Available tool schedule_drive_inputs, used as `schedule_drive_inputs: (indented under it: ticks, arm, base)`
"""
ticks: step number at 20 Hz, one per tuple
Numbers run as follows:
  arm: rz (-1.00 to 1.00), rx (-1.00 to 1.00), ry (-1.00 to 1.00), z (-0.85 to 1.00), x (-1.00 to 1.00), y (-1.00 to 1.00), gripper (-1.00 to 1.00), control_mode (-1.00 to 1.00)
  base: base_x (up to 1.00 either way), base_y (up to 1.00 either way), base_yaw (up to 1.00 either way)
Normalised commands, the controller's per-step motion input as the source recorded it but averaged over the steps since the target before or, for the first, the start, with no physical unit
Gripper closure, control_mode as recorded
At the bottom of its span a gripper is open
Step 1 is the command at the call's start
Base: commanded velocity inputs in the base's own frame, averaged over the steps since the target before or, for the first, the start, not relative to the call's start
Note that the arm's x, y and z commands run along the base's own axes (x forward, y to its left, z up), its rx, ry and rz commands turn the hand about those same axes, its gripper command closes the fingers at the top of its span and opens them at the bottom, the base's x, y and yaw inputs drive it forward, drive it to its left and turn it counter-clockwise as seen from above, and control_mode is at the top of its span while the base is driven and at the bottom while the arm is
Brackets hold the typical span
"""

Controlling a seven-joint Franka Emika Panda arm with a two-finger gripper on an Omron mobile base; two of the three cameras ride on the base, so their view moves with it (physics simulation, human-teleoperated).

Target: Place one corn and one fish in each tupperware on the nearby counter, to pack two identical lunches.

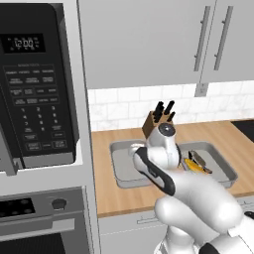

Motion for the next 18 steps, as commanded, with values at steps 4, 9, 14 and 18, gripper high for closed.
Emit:
schedule_drive_inputs:
  ticks: [4, 9, 14, 18]
  arm:
    - [0.00, 0.00, 0.00, -0.31, 0.24, 0.00, 1.00, -1.00]
    - [0.00, -0.03, 0.00, -0.33, 0.34, 0.07, 1.00, -1.00]
    - [0.00, -0.01, 0.00, -0.06, 0.29, 0.03, -1.00, -1.00]
    - [0.00, 0.00, 0.00, 0.00, 0.24, 0.00, -1.00, -1.00]
  base:
    - [0.00, 0.00, 0.00]
    - [0.00, 0.00, 0.00]
    - [0.00, 0.00, 0.00]
    - [0.00, 0.00, 0.00]
